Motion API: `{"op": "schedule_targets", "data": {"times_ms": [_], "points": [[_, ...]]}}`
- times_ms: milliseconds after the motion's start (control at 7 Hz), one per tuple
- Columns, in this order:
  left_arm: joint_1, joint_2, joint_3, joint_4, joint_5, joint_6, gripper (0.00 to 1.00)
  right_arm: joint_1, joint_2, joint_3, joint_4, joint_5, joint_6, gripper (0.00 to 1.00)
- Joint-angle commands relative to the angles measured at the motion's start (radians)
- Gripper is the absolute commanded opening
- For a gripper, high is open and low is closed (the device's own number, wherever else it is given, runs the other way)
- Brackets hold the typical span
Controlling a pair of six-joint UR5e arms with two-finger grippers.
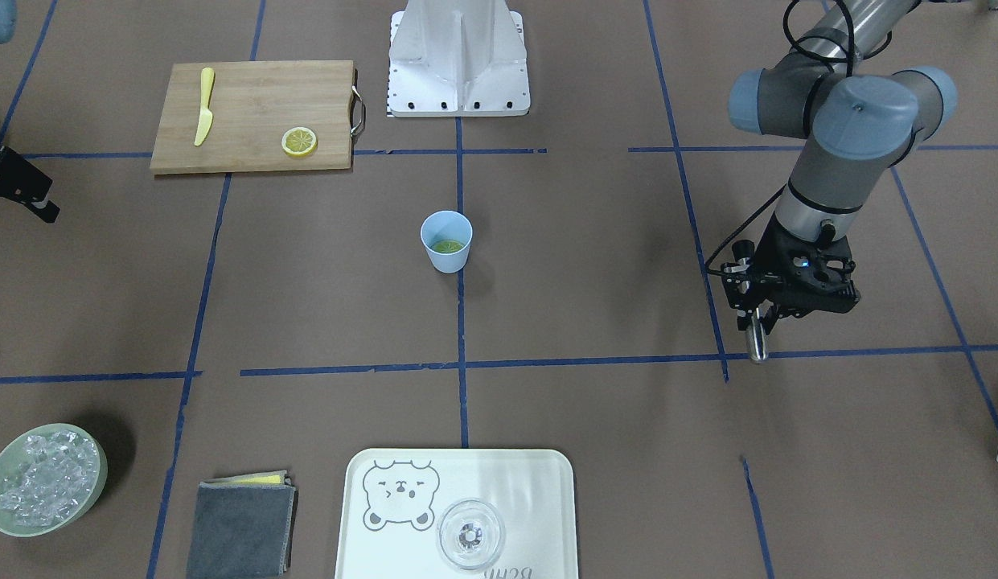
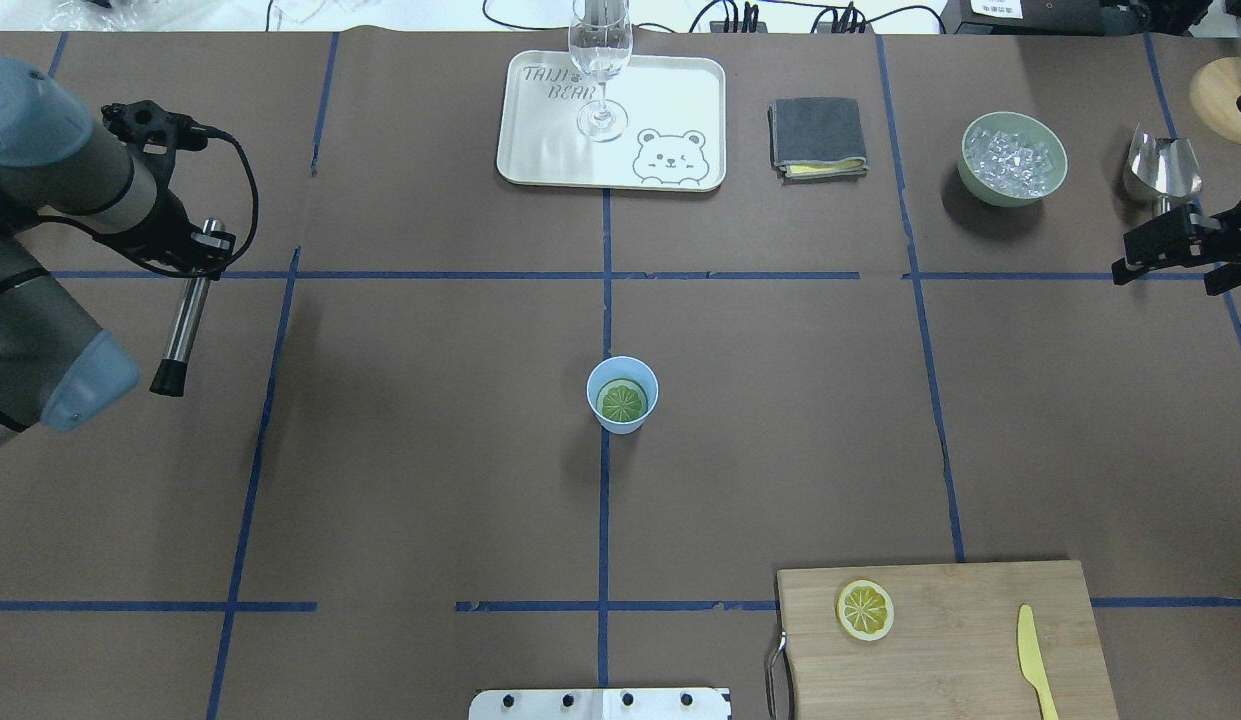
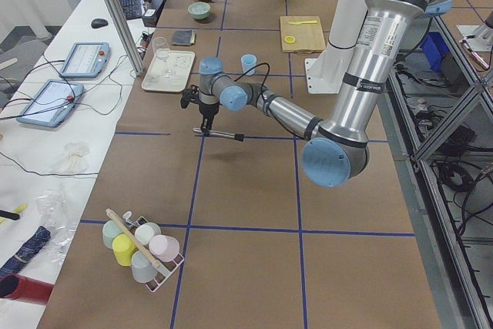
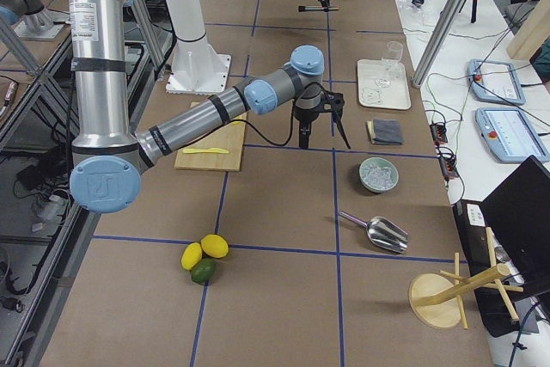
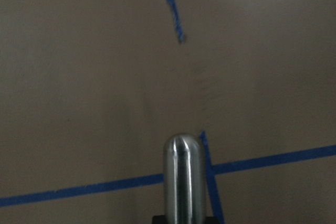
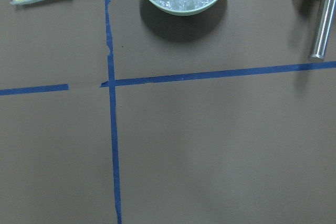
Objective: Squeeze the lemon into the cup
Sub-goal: 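Lower the muddler onto the table at its starting spot with the left gripper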
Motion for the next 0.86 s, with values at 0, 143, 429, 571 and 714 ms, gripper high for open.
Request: {"op": "schedule_targets", "data": {"times_ms": [0, 143, 429, 571, 714], "points": [[-0.079, 0.017, 0.068, 0.061, -0.107, 0.009, 0.00, 0.002, 0.000, 0.002, 0.002, 0.000, -0.001, 1.00], [-0.076, 0.019, 0.068, 0.058, -0.109, 0.008, 0.00, 0.002, 0.002, 0.003, 0.002, 0.000, 0.000, 1.00], [-0.067, 0.033, 0.106, -0.042, -0.107, 0.010, 0.00, 0.002, 0.002, 0.006, 0.002, 0.000, 0.000, 1.00], [-0.061, 0.036, 0.116, -0.109, -0.104, 0.010, 0.00, 0.002, 0.002, 0.009, 0.002, 0.000, 0.000, 1.00], [-0.038, 0.034, 0.113, -0.121, -0.101, 0.008, 0.00, 0.002, 0.002, 0.011, 0.002, 0.000, 0.000, 1.00]]}}
